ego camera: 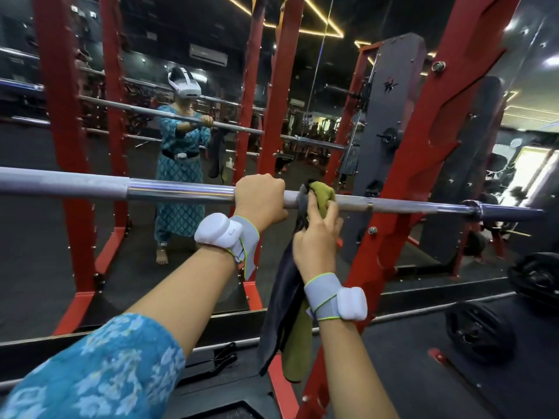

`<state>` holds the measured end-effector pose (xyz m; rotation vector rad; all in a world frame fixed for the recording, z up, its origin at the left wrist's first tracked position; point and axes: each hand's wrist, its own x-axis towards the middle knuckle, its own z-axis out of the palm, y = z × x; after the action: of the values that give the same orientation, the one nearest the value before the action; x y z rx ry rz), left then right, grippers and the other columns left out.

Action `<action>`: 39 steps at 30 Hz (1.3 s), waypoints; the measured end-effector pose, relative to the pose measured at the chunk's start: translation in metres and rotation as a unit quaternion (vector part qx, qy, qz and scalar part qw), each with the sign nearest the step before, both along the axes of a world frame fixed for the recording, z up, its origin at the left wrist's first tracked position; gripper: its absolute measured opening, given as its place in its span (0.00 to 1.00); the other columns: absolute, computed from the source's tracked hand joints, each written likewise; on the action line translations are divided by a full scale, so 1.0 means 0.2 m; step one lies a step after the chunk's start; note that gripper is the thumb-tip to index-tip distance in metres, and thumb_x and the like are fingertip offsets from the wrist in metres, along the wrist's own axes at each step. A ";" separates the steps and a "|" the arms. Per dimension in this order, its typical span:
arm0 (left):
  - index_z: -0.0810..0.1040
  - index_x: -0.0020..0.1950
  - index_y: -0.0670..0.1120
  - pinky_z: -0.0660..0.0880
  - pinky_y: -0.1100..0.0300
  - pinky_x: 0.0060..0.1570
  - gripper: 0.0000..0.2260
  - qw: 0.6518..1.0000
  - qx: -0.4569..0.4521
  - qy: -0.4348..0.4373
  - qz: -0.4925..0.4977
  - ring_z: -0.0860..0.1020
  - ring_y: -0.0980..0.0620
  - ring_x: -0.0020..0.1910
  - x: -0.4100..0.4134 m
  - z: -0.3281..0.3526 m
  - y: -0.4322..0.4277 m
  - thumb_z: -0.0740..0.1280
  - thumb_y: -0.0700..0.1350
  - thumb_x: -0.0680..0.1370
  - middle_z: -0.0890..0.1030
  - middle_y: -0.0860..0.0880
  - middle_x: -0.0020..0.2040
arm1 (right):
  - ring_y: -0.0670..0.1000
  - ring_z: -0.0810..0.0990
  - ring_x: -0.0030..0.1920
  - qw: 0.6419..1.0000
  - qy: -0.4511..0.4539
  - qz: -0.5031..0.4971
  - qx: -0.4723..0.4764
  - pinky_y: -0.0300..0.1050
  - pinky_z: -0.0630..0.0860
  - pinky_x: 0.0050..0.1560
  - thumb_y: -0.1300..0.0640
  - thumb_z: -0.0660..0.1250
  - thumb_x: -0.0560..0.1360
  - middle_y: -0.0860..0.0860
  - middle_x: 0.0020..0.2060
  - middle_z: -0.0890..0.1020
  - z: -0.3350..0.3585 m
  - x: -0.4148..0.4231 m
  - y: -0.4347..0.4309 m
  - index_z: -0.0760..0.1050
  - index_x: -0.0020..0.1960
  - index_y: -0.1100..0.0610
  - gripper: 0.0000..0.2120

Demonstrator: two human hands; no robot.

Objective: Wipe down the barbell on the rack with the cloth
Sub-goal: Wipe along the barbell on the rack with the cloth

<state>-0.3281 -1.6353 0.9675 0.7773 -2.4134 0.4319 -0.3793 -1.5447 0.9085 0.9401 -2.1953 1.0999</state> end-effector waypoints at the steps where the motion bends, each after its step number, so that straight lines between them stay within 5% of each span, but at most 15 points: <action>1: 0.78 0.50 0.45 0.66 0.58 0.37 0.11 1.000 -0.003 0.000 -0.001 0.80 0.43 0.46 0.00 0.00 0.00 0.66 0.50 0.73 0.80 0.46 0.48 | 0.63 0.64 0.58 1.000 0.017 0.018 0.004 0.53 0.61 0.63 0.71 0.59 0.68 0.60 0.69 0.63 0.00 0.01 -0.01 0.65 0.73 0.54 0.34; 8: 0.75 0.48 0.47 0.67 0.59 0.39 0.10 0.997 0.070 -0.027 -0.003 0.78 0.43 0.44 -0.01 0.06 -0.03 0.65 0.51 0.71 0.79 0.45 0.47 | 0.62 0.64 0.61 0.999 0.029 0.028 0.003 0.48 0.58 0.63 0.71 0.58 0.70 0.58 0.67 0.64 0.10 -0.10 -0.01 0.68 0.71 0.54 0.31; 14: 0.69 0.42 0.47 0.67 0.59 0.36 0.09 0.997 0.080 -0.019 0.016 0.71 0.47 0.35 -0.03 0.04 -0.04 0.66 0.51 0.70 0.68 0.50 0.32 | 0.64 0.64 0.61 0.999 -0.016 -0.017 -0.033 0.55 0.60 0.64 0.71 0.57 0.68 0.61 0.69 0.63 -0.01 -0.09 0.02 0.65 0.73 0.57 0.33; 17: 0.69 0.41 0.47 0.67 0.59 0.36 0.10 0.997 0.080 -0.008 0.014 0.71 0.46 0.35 -0.04 0.04 -0.05 0.66 0.51 0.69 0.67 0.50 0.32 | 0.65 0.67 0.54 0.999 0.025 0.024 -0.038 0.56 0.66 0.59 0.68 0.54 0.66 0.63 0.66 0.67 -0.01 -0.03 -0.03 0.70 0.70 0.58 0.32; 21: 0.68 0.41 0.48 0.67 0.59 0.37 0.11 0.997 0.071 -0.008 0.013 0.75 0.44 0.39 -0.03 0.04 -0.04 0.67 0.53 0.70 0.70 0.49 0.35 | 0.64 0.65 0.60 0.998 0.053 0.026 0.009 0.55 0.64 0.62 0.69 0.57 0.70 0.59 0.67 0.65 0.06 -0.08 -0.02 0.69 0.70 0.55 0.30; 26: 0.69 0.41 0.48 0.68 0.59 0.37 0.11 0.997 0.071 -0.005 0.017 0.77 0.45 0.41 -0.03 0.03 -0.04 0.67 0.52 0.70 0.70 0.49 0.35 | 0.63 0.62 0.64 0.999 -0.015 -0.046 -0.024 0.52 0.59 0.62 0.71 0.57 0.70 0.58 0.71 0.60 0.06 -0.21 0.07 0.65 0.72 0.53 0.32; 32: 0.69 0.41 0.47 0.67 0.59 0.36 0.09 0.997 0.076 -0.011 0.033 0.71 0.47 0.34 -0.03 0.03 -0.03 0.66 0.50 0.70 0.66 0.50 0.30 | 0.66 0.69 0.53 0.998 0.039 -0.005 -0.048 0.58 0.69 0.56 0.68 0.54 0.64 0.64 0.63 0.69 -0.03 -0.08 -0.01 0.71 0.68 0.59 0.32; 39: 0.68 0.40 0.47 0.69 0.60 0.38 0.10 0.997 0.066 -0.003 0.031 0.71 0.46 0.35 -0.03 0.03 -0.02 0.67 0.50 0.70 0.66 0.50 0.30 | 0.65 0.63 0.64 0.997 0.012 -0.047 -0.052 0.47 0.53 0.64 0.71 0.60 0.69 0.61 0.68 0.64 0.05 -0.30 0.07 0.69 0.70 0.55 0.31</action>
<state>-0.3337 -1.6392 0.9728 0.9103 -2.4490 0.3003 -0.4399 -1.5316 0.9189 0.7936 -2.1177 1.1417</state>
